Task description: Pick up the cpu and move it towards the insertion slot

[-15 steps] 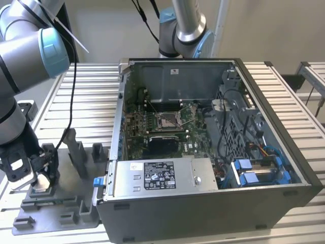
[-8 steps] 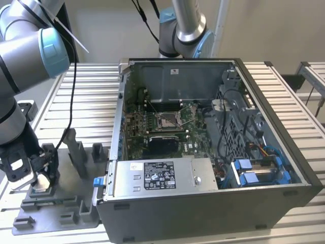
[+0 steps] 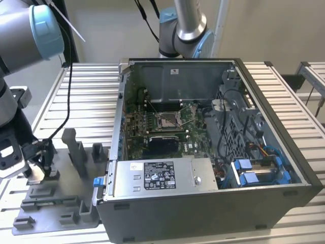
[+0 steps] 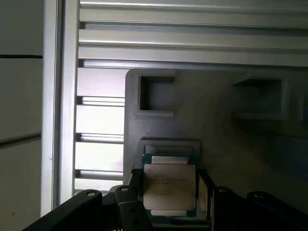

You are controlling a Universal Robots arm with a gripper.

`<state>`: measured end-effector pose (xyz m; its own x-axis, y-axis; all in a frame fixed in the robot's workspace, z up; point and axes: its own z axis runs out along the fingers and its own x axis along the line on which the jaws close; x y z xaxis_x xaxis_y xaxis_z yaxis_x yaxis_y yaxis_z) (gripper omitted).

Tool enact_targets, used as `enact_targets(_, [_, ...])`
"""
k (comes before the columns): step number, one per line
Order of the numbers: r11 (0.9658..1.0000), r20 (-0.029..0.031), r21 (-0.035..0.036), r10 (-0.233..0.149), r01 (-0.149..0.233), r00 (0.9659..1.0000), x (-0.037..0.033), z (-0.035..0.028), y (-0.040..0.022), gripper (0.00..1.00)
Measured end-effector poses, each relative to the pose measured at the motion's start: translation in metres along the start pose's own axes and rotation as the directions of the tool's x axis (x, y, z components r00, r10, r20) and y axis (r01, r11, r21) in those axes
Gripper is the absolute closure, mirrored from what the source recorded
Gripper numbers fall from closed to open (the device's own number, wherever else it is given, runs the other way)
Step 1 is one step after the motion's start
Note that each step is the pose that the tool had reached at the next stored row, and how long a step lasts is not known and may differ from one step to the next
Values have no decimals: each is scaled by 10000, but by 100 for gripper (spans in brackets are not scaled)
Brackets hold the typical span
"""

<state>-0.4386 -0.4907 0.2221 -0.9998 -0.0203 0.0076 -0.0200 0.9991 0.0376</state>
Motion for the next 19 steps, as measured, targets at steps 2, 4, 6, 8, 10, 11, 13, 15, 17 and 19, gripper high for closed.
enact_targets(2, [10000, -1, 1, 0, 0, 10000, 1, -91, 3, 100])
enact_targets(4, [10000, 0, 0, 0, 0, 10000, 1, -184, 7, 100])
enact_targets(6, [10000, -1, 0, 0, 0, 10000, 2, -274, 10, 100])
enact_targets(8, [10000, -1, 0, 0, 0, 10000, 3, -366, 14, 100])
enact_targets(10, [10000, 0, 0, 0, 0, 10000, 3, -453, 17, 100])
enact_targets(11, [10000, -2, 1, 0, 0, 10000, 4, -499, 19, 100])
enact_targets(13, [10000, 0, 0, 0, 0, 10000, 4, -589, 22, 100])
enact_targets(15, [10000, 0, 0, 0, 0, 10000, 5, -683, 26, 100])
enact_targets(17, [10000, -1, 1, 0, 0, 10000, 6, -772, 29, 100])
enact_targets(19, [10000, 0, -1, 0, 0, 10000, 6, -866, 33, 100])
